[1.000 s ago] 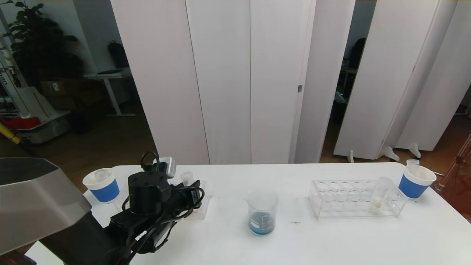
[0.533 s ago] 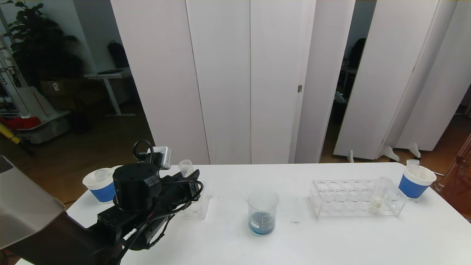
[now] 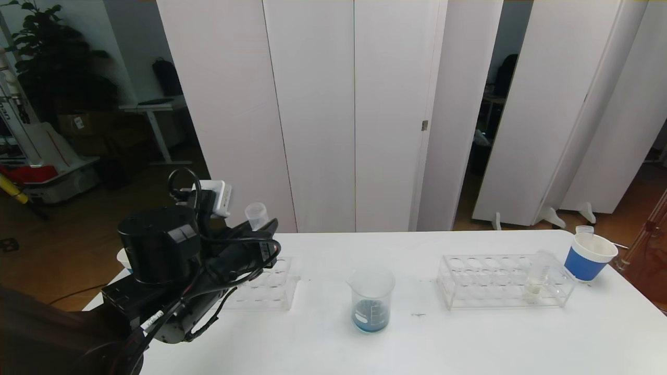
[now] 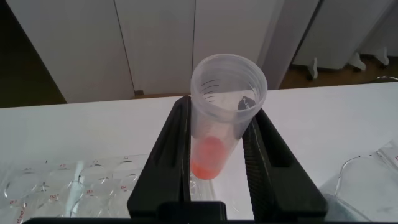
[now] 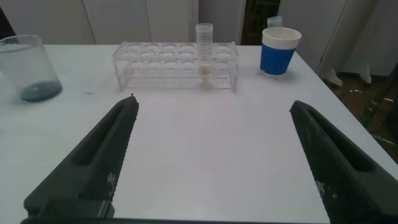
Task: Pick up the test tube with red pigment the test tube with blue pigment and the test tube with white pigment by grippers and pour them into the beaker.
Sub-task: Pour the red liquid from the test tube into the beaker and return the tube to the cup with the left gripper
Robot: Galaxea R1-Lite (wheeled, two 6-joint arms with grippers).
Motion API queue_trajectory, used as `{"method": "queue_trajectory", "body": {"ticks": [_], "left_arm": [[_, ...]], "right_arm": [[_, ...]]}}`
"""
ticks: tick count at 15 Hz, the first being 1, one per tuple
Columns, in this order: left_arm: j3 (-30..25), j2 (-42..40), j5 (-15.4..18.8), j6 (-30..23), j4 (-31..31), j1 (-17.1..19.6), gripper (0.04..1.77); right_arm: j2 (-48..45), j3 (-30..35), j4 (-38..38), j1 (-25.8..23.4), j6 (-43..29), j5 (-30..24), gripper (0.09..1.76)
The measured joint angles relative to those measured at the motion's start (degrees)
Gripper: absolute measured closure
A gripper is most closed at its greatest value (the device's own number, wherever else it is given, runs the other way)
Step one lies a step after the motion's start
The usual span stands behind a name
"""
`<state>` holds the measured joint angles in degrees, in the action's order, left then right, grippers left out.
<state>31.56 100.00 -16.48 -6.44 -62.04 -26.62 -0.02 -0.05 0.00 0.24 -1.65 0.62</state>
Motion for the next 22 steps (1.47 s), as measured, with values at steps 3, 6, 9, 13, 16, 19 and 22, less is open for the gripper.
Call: {"method": "queue_trajectory", "body": {"ticks": [3, 6, 9, 13, 16, 19, 22], "left_arm": [[2.91, -2.49, 1.94, 1.49, 4.11, 0.00, 1.23], [6.39, -5.07, 5.46, 1.84, 9.40, 0.06, 1.23], [10.76, -7.41, 8.44, 2.15, 15.19, 0.00, 1.23], [14.99, -9.40, 14.34, 4.12, 18.35, -0.09, 1.23], [15.68, -8.85, 21.27, 7.62, 17.97, -0.09, 1.23], [15.76, -6.80, 24.49, 9.08, 17.60, -1.18, 1.23], [15.68, -3.72, 25.62, 12.78, 13.91, -2.95, 1.23]], "right_arm": [[0.00, 0.00, 0.00, 0.00, 0.00, 0.00, 0.10], [0.00, 0.00, 0.00, 0.00, -0.02, 0.01, 0.10], [0.00, 0.00, 0.00, 0.00, 0.00, 0.01, 0.10], [0.00, 0.00, 0.00, 0.00, 0.00, 0.00, 0.10], [0.00, 0.00, 0.00, 0.00, 0.00, -0.02, 0.10], [0.00, 0.00, 0.00, 0.00, 0.00, 0.01, 0.10], [0.00, 0.00, 0.00, 0.00, -0.02, 0.00, 0.10]]}}
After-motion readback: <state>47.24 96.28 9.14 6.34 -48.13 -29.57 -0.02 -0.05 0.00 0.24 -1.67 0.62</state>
